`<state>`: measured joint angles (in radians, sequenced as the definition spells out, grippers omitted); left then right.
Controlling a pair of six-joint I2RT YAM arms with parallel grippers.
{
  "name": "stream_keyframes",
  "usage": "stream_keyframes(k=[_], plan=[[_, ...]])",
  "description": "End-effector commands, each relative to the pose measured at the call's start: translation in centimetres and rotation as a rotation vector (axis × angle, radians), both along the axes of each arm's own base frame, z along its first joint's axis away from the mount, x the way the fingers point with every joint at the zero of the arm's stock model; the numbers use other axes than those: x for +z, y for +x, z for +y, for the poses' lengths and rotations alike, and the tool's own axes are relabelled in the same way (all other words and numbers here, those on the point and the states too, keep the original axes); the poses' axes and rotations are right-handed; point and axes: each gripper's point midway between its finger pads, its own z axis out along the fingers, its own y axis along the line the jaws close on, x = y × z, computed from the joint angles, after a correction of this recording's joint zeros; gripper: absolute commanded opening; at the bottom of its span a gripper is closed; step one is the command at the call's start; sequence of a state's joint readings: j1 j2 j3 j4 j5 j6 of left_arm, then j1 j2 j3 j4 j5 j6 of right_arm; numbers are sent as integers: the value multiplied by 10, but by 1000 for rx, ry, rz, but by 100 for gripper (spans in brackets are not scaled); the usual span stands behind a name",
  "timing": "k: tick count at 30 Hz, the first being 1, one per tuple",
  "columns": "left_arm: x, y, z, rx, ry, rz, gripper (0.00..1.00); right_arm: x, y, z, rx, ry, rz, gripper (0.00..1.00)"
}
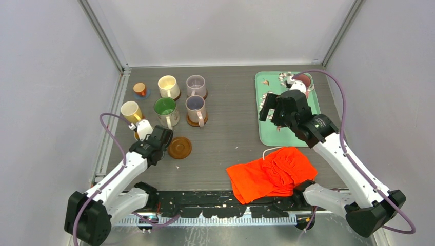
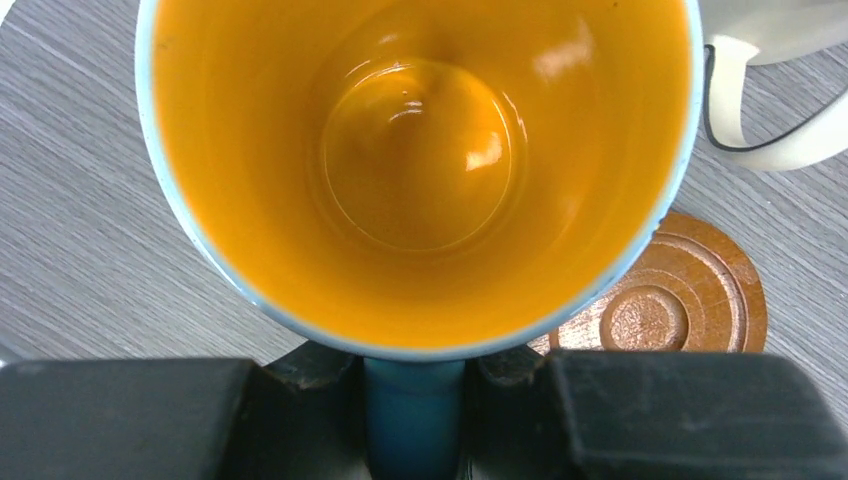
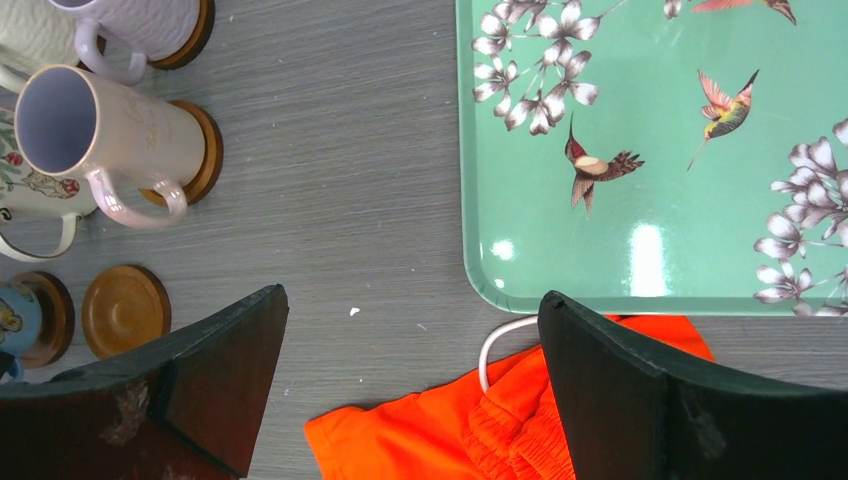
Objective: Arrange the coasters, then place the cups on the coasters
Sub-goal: Place the cup on the coaster.
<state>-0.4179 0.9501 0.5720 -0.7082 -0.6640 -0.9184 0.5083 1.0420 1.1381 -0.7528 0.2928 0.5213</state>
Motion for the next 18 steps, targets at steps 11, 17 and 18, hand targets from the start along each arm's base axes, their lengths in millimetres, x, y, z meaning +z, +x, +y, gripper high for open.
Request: stream_keyframes(k=[11,17,18], plan=[[8,15,13,114,-21,-113,1,6,0,1,17,4,-32,100],[5,14,12,120,-35,-104,1,7,0,1,16,3,-32,100],[4,14,13,123,-34,-103,1,7,0,1,16,3,-33,100]])
